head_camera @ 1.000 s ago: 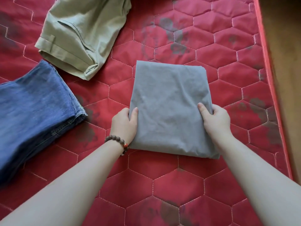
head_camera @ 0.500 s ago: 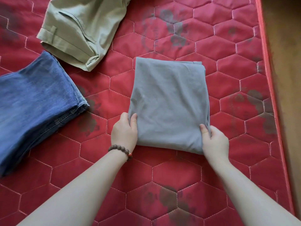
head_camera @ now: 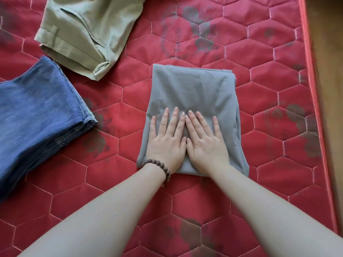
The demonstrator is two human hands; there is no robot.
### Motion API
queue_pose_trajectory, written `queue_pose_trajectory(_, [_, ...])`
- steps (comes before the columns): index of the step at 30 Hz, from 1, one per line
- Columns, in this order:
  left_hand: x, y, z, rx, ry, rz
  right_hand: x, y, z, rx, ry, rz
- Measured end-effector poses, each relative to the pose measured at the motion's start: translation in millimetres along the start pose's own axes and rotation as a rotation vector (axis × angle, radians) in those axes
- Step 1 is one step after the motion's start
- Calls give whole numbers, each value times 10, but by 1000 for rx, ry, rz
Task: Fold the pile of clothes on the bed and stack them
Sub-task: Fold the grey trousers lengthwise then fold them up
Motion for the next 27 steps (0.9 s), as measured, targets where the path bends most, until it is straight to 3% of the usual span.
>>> queue_pose_trajectory(6, [51,-124,9,48,-28,117,-317,-337,66,24,39,-15])
queue_pose_trajectory(13, [141,-219,41,27,24,171,-1156,-976,259,157,113,-279])
queue_pose_trajectory(15, [148,-215,41,6,35,183,-1203,-1115,410,67,118,-341])
queue_pose_trajectory(16, [150,-213,40,-2,40,192,-1069,-1155,522,-44,113,-281])
queue_pose_trajectory(18, [161,-233,48,-17,60,205,-504,-1148,650,-226,-27,29])
queue_pose_trajectory(20, [176,-239,53,-27,77,216,122,-1012,494,-140,-201,371])
queue_pose_trajectory(21, [179,-240,48,-33,75,218,296,-973,373,-41,-227,445])
queue_pose_trajectory(23, [175,-240,36,-33,67,218,324,-1055,201,83,-190,477])
queue_pose_trajectory(27, [174,-254,41,-27,68,228,131,-1363,145,137,-22,543])
Point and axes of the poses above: each hand's wrist, its own y-axis away from the middle knuckle, its own z-axis out of the back of the hand, x = y × z, the point moved 8 cm from there along -y, towards the middle knuckle, and after that the axes turned 2 degrees about -y, right-handed, at the moved point
